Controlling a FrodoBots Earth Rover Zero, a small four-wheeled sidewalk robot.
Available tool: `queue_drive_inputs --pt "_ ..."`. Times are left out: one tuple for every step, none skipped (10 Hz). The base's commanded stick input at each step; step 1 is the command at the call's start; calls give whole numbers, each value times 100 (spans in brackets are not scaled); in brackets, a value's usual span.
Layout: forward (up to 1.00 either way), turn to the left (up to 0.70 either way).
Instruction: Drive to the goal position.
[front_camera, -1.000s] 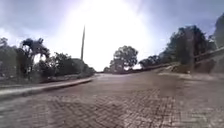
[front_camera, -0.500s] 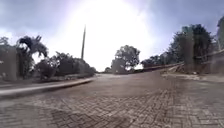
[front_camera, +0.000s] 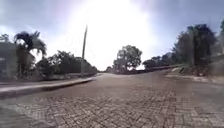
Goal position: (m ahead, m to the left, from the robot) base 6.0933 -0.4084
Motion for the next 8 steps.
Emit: queue_drive_inputs --pt "100 0" --pt "100 0" --pt "100 0" --pt "100 0" --pt "100 0" --pt "100 0" --pt "100 0" --pt "100 0"
